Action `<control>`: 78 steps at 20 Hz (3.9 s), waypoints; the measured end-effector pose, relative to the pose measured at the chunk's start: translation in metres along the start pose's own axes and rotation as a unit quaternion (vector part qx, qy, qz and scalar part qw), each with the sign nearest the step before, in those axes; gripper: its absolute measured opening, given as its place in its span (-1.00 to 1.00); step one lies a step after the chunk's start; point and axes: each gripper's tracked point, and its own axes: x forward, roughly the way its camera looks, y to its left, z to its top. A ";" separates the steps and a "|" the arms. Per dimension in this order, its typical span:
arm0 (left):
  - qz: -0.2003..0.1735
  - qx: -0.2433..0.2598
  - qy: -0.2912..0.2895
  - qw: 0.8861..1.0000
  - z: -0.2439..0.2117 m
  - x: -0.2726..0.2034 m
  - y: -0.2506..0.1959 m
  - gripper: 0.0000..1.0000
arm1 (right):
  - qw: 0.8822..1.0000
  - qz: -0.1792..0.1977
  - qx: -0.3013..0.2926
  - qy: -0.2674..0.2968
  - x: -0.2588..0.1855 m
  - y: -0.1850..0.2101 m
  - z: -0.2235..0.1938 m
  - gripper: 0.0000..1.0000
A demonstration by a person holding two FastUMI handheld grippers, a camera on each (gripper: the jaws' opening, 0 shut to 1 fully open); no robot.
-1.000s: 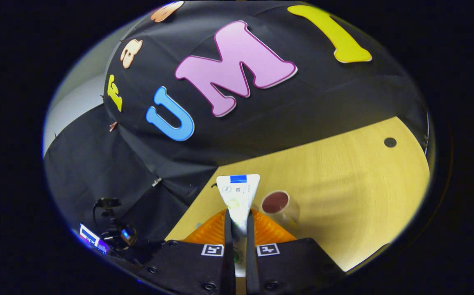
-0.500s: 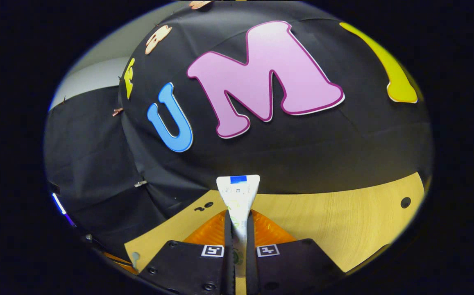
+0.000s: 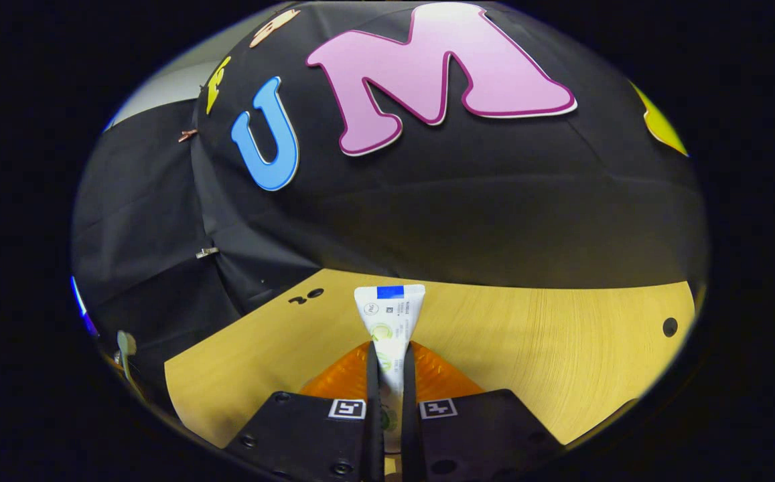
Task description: Put the toothbrush and toothpaste on the desktop into the cup, then pick up the cup and place it on the coaster on the desktop.
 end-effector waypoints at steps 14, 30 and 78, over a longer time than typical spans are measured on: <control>-0.033 0.005 -0.090 0.995 0.053 0.084 -0.023 -0.88 | 0.998 0.002 -0.004 0.057 -0.020 -0.002 -0.042 -0.55; -0.009 -0.061 -0.202 0.977 0.071 0.185 -0.008 -0.88 | 0.988 -0.011 0.133 0.075 -0.134 -0.029 -0.050 -0.17; 0.037 0.011 -0.022 0.999 -0.097 0.006 0.010 0.64 | 0.955 -0.035 -0.077 0.285 -0.088 0.001 -0.095 0.73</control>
